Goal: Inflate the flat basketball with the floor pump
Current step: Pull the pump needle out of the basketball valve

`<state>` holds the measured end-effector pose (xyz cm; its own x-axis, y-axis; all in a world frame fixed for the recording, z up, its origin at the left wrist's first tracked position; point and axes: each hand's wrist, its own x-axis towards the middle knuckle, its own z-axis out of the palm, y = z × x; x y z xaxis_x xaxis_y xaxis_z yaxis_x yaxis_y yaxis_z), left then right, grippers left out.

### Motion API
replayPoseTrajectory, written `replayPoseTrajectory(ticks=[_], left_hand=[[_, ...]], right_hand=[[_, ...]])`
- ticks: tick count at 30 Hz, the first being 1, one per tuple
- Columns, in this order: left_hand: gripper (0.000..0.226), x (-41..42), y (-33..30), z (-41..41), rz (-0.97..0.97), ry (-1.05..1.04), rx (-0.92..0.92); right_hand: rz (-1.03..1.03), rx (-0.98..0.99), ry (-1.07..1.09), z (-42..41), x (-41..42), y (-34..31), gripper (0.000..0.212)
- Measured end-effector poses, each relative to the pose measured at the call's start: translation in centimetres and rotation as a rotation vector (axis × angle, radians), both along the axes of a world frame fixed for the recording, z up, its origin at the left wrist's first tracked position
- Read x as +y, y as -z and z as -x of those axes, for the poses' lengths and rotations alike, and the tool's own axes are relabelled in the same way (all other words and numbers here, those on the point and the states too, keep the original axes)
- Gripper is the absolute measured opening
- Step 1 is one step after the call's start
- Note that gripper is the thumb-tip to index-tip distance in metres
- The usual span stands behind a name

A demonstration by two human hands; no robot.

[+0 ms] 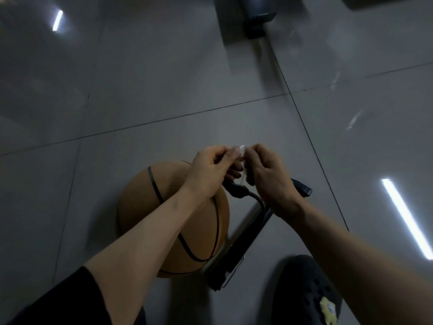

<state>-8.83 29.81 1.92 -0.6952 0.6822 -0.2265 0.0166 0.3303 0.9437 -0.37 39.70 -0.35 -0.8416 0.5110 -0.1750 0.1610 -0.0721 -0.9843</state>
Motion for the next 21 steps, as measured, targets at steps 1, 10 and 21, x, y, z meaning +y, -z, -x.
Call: replayPoseTrajectory(ticks=[1, 10, 21], left_hand=[[0.024, 0.7, 0.1, -0.2, 0.019, 0.031, 0.0], [0.034, 7.7, 5.2, -4.8, 0.304, 0.108, -0.021], [0.114, 4.4, 14.2, -12.6, 0.99, 0.428, 0.344]], right_hand=[[0.016, -0.022, 0.043, 0.0, 0.4, 0.4, 0.028], [-0.005, -0.321, 0.447, -4.4, 7.0, 5.7, 0.037], [0.571, -0.391, 0.87, -9.5, 10.0, 12.8, 0.03]])
